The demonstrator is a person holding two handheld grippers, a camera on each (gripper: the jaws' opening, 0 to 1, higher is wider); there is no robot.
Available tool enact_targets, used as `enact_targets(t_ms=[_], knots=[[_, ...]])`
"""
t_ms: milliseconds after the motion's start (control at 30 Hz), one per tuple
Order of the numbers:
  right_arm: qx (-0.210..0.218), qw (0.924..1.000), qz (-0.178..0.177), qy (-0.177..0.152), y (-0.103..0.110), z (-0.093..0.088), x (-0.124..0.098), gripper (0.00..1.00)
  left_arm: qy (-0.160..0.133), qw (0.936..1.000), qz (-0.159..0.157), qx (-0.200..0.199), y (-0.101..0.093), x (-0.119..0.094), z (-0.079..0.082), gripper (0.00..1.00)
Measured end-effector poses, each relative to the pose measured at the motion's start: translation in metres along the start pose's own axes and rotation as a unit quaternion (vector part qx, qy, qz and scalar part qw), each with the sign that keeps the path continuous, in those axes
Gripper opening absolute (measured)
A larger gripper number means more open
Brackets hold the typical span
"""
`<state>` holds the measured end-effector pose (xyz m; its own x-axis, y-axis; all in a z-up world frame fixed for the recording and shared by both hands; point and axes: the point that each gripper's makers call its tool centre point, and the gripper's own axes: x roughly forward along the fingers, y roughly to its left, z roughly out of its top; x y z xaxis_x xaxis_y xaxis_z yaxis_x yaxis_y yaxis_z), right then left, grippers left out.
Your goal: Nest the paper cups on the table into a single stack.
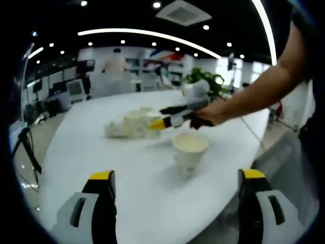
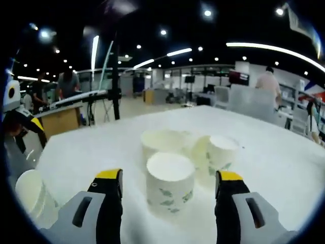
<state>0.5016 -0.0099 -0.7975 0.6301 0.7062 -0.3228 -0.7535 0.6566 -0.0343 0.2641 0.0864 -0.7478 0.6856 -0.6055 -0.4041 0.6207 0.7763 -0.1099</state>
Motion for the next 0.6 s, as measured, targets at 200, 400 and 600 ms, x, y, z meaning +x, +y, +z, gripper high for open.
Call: enact_targets(t_ms=[200, 400, 600], knots=[[0.005, 0.9998, -0.004, 0.017, -0.006, -0.011, 0.008, 0.61, 0.005, 1.0, -0.004, 0.001, -0.002, 0.001, -0.001, 0.99], [0.024, 0.9993, -0.007, 0.03, -0.009, -0.02, 0.013, 0.57, 0.007, 1.0, -0.006, 0.001, -0.004, 0.001, -0.002, 0.99], [0.022, 0.9988, 0.001, 0.044, -0.007, -0.027, 0.015, 0.49, 0.009, 0.9999, -0.003, 0.001, -0.003, 0.002, -0.002, 0.99]])
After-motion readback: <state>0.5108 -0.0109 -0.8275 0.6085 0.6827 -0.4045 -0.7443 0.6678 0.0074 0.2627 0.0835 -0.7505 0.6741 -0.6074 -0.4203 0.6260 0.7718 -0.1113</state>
